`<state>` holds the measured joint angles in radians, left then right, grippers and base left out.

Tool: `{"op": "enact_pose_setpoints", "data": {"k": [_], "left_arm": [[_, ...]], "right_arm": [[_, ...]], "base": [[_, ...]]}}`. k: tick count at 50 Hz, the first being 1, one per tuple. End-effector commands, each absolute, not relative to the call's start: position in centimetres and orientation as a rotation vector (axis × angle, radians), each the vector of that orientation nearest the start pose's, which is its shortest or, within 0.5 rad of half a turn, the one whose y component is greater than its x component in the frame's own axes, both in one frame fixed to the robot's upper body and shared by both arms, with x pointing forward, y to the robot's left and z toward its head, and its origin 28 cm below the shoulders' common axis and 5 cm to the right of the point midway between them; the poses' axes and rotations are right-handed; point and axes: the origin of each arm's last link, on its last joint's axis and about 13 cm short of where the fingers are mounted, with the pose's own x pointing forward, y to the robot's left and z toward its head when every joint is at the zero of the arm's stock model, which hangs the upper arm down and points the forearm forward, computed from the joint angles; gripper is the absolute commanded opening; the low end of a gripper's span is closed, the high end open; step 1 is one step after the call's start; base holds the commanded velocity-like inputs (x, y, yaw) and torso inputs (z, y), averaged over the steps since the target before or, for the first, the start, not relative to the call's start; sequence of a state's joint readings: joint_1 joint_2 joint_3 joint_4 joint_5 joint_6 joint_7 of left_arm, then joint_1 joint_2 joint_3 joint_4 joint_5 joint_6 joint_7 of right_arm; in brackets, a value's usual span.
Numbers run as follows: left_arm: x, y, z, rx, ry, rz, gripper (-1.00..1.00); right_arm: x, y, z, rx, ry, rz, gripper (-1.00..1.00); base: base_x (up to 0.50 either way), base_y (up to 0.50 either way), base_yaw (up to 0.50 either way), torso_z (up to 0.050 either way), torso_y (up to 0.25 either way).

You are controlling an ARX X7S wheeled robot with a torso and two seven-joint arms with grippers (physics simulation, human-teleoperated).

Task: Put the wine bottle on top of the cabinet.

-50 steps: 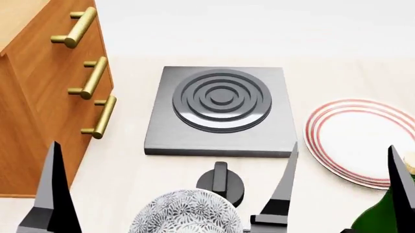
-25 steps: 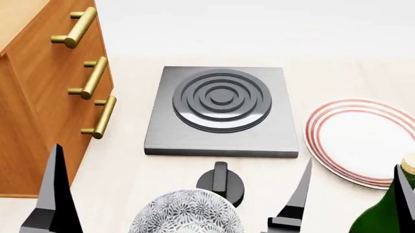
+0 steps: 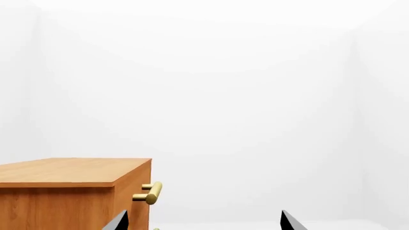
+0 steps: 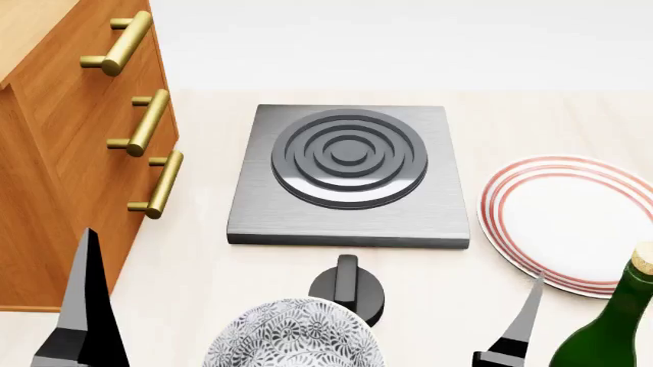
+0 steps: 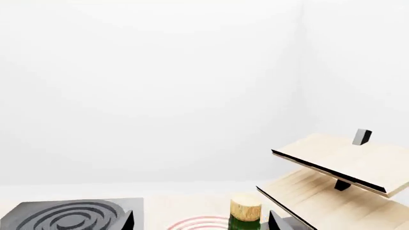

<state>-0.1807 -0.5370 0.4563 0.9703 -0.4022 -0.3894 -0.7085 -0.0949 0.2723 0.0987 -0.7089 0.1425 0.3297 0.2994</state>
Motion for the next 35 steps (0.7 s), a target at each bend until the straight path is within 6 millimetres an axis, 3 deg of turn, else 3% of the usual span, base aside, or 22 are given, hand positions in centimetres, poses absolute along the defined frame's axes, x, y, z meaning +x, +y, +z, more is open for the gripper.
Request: {"op": "enact_pose_setpoints", "data": {"k": [1,14,35], "left_arm": [[15.5,18.3,17.7,-0.036,-0.462,-0.092,1.0],[15.5,18.4,17.7,-0.036,-0.461,-0.091,1.0],[15.5,18.3,17.7,-0.031,-0.457,-0.098,1.0]], "right_arm": [[18.1,-15.2,12.9,-0.112,-0.306,-0.288,1.0],[19.7,-15.8,13.2,-0.12,-0.301,-0.301,1.0],[20.9,-17.0,12.0,-0.131,-0.252,-0.324,1.0]], "base": [[0.0,0.0,0.0,0.0,0.0],[0.0,0.0,0.0,0.0,0.0],[0.0,0.0,0.0,0.0,0.0]]}}
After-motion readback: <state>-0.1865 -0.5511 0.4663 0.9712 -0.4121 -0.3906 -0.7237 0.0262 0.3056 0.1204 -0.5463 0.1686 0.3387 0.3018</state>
